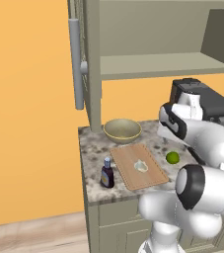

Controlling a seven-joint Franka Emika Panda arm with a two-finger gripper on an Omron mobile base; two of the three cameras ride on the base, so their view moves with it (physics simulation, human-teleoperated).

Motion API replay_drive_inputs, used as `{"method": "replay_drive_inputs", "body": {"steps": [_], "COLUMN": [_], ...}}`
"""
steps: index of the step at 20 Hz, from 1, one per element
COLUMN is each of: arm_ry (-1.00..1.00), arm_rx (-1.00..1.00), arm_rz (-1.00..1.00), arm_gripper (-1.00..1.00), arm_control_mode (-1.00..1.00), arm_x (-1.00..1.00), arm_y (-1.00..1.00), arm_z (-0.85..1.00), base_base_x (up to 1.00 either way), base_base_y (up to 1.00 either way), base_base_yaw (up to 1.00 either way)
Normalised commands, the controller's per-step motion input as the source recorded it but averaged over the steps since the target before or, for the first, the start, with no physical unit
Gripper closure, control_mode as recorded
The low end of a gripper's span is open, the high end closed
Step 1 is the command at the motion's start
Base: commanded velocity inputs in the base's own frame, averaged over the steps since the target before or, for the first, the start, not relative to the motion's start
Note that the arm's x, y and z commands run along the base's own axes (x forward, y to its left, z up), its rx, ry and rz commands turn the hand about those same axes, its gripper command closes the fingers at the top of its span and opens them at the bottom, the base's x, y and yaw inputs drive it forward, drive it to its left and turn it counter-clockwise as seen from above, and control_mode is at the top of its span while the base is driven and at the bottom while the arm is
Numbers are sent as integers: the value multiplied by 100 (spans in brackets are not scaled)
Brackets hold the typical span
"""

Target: Open the cabinet. Place the bowl and condiment on the counter. Then place the lime and garlic on the cutting board.

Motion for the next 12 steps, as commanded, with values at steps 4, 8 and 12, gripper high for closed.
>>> {"method": "replay_drive_inputs", "body": {"steps": [4,8,12], "arm_ry": [1,12,20], "arm_rx": [0,0,0], "arm_rz": [-44,-39,-26], "arm_gripper": [-100,-100,-100], "arm_control_mode": [-100,-100,-100], "arm_x": [-18,0,2], "arm_y": [-13,-3,-2], "arm_z": [-1,-1,0], "base_base_x": [0,0,0], "base_base_y": [0,0,0], "base_base_yaw": [0,0,0]}}
